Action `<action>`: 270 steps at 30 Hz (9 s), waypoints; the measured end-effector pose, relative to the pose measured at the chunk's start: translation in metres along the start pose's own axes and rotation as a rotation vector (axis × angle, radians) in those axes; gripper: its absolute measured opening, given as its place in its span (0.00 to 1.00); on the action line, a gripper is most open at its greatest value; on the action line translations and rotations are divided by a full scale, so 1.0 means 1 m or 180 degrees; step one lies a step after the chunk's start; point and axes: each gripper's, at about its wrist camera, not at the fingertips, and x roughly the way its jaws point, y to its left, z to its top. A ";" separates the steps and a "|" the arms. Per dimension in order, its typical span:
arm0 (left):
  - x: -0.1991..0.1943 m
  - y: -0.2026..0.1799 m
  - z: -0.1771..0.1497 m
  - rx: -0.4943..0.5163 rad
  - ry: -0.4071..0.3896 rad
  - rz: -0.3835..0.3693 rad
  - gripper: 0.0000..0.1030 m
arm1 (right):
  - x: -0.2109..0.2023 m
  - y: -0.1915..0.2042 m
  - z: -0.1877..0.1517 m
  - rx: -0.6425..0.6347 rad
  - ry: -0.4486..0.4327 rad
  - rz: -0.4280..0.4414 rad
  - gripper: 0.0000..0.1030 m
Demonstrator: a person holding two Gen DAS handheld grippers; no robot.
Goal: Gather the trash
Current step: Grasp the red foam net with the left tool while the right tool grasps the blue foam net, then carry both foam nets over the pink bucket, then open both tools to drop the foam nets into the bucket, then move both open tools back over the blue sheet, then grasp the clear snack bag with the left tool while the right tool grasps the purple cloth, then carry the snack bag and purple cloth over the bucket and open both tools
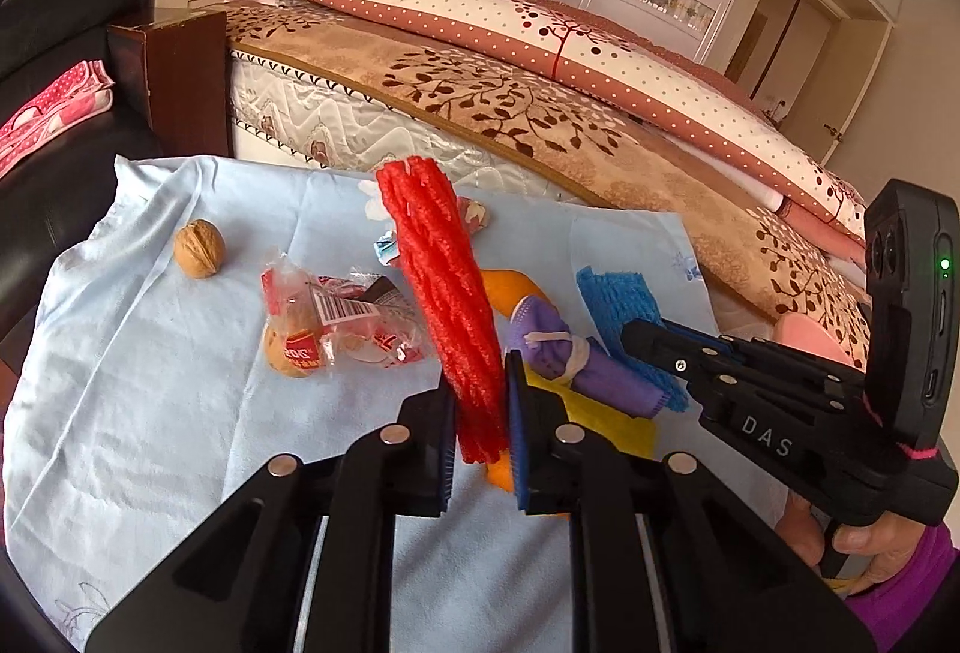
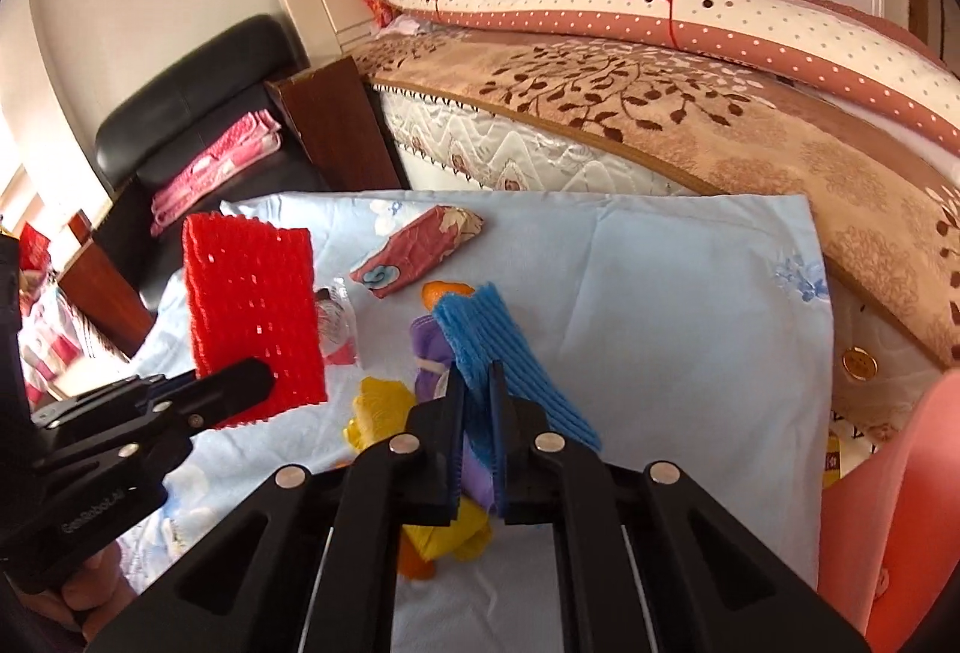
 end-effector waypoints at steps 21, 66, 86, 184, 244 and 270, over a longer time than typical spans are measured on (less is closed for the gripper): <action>-0.033 -0.110 -0.021 0.0594 -0.0030 -0.0482 0.14 | -0.129 -0.060 -0.060 0.0817 -0.0549 -0.0169 0.07; 0.028 -0.298 -0.063 0.1629 0.0442 -0.1011 0.14 | -0.209 -0.211 -0.130 0.1884 -0.0854 -0.1065 0.07; 0.022 -0.294 -0.055 0.1599 0.0393 -0.1045 0.43 | -0.210 -0.216 -0.130 0.1909 -0.0928 -0.1137 0.39; 0.010 0.038 0.017 0.0085 -0.0147 0.0579 0.01 | -0.028 -0.008 -0.036 0.0441 -0.0113 -0.0081 0.44; -0.034 -0.217 -0.007 0.1177 -0.0267 -0.0722 0.01 | -0.217 -0.167 -0.117 0.1654 -0.0833 -0.1008 0.08; 0.021 -0.281 -0.037 0.1512 0.0046 -0.0830 0.01 | -0.210 -0.205 -0.145 0.1946 -0.0663 -0.1133 0.08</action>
